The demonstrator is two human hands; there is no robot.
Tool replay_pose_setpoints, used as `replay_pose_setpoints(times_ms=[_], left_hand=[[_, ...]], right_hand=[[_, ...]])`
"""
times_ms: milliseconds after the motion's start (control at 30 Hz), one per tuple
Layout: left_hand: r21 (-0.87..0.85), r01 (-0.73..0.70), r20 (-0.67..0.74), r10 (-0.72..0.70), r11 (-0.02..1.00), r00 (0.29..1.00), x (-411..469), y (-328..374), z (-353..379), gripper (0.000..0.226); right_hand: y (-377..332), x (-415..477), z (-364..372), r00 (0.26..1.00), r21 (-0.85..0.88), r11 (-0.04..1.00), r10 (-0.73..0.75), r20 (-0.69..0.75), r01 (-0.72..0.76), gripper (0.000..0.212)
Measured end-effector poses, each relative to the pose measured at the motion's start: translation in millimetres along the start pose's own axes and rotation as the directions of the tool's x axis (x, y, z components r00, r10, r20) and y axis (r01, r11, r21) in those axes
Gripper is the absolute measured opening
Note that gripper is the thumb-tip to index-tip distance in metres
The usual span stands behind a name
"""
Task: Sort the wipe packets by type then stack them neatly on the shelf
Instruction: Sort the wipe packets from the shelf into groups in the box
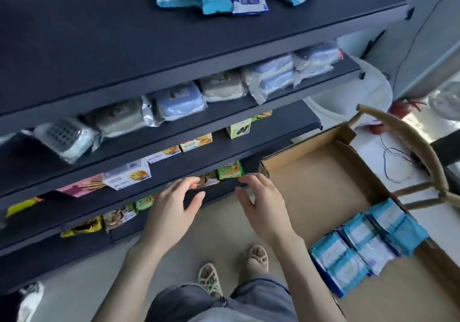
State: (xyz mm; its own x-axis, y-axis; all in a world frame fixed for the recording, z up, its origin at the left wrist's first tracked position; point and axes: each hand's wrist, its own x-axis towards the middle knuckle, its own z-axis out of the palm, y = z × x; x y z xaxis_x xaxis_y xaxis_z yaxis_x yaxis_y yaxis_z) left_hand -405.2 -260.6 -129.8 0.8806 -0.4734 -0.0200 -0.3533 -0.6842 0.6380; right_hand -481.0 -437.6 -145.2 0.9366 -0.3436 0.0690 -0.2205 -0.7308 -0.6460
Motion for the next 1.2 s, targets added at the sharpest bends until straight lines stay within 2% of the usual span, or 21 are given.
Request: replay_pose_setpoints(times_ms=[200,300,433,567,1000,1200], left_hand=[[-0.059,-0.025,-0.175,0.014,0.998,0.984,39,-21,-68,0.030],[-0.091,-0.088,-0.259,0.062,0.992,0.964,70,-17,-98,0.028],[-0.085,-0.176,-0.348,0.136,0.981,0.928,122,-8,-126,0.024],[-0.076,-0.205,-0.400,0.159,0.976,0.903,189,-1,-136,0.030],[-0.106,-0.170,-0.349,0.123,0.980,0.929,395,22,-129,0.027],[-0.109,-0.101,-0.277,0.067,0.989,0.958,456,39,-124,0.046]], right_hand=[[-72,75,-2,0.989,0.023,0.990,-0.138,-0.049,0.140,0.024],[-97,115,-10,0.974,0.019,0.978,-0.205,-0.099,0.208,0.023],[-115,172,-24,0.961,0.008,0.970,-0.241,-0.136,0.244,0.019],[-117,234,-37,0.951,-0.021,0.963,-0.267,-0.155,0.268,0.025],[-81,421,-65,0.961,-0.086,0.982,-0.182,-0.209,0.167,0.027],[-73,462,-64,0.943,-0.151,0.988,-0.091,-0.320,0.044,0.035]])
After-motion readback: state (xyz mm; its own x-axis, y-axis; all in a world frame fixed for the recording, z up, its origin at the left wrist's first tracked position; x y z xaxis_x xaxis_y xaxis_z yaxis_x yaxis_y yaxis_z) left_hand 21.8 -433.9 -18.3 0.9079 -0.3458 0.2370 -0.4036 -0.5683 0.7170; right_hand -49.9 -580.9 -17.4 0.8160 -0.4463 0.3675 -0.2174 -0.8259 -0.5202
